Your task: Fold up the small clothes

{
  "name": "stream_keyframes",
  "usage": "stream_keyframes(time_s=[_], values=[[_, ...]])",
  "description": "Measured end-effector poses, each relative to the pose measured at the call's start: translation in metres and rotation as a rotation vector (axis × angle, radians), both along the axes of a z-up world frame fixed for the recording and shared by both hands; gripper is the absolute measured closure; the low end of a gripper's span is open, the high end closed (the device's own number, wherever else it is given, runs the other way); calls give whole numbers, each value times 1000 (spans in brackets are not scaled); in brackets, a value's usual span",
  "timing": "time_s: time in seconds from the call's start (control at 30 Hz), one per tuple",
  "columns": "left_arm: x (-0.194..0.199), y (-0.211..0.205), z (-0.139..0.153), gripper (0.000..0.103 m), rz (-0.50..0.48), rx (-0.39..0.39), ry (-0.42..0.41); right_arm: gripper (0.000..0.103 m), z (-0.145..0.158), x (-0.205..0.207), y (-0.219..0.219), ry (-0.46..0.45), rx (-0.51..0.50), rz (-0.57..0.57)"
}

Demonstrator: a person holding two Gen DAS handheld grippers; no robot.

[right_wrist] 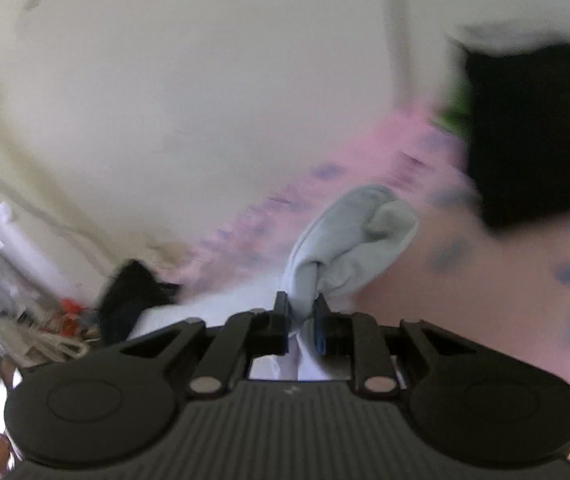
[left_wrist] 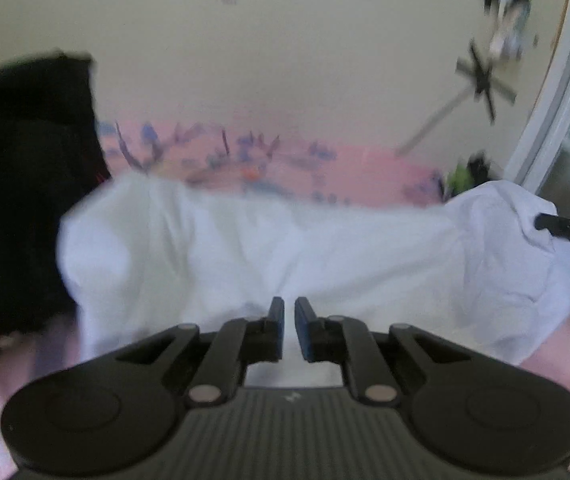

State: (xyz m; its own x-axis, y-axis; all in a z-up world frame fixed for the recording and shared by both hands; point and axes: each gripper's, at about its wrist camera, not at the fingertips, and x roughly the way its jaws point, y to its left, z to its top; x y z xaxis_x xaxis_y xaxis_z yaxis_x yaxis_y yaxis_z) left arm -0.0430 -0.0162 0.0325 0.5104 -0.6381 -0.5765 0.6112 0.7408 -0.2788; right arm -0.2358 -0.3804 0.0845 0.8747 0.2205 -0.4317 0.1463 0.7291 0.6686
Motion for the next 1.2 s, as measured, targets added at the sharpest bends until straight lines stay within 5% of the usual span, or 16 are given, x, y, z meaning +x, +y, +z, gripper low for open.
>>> stream_keyframes(time_s=[0.13,0.27,0.43,0.5,0.57,0.7,0.83,0.97,1.1,1.2], values=[[-6,58,22,79,111,-132,-51,90,47,43,60,-54,-116,153],[-13,115,29,74,242,-196,-58,90,59,109,137,-55,-196,347],[-25,147,27,52,340,-204,-53,87,23,194,228,26,-234,543],[-26,148,25,46,345,-204,-35,66,-2,218,250,94,-194,637],[-26,146,24,41,338,-203,-22,66,-19,225,258,152,-171,698],[-22,126,23,33,287,-188,-37,59,9,188,223,13,-183,689],[-6,92,13,25,240,-109,-42,58,36,163,165,-100,-237,497],[11,64,-6,31,246,14,7,55,20,173,126,-63,-173,381],[20,61,-21,32,252,29,49,56,-12,200,123,-2,-147,362],[16,58,-26,30,244,52,-5,70,-38,231,135,49,-217,342]])
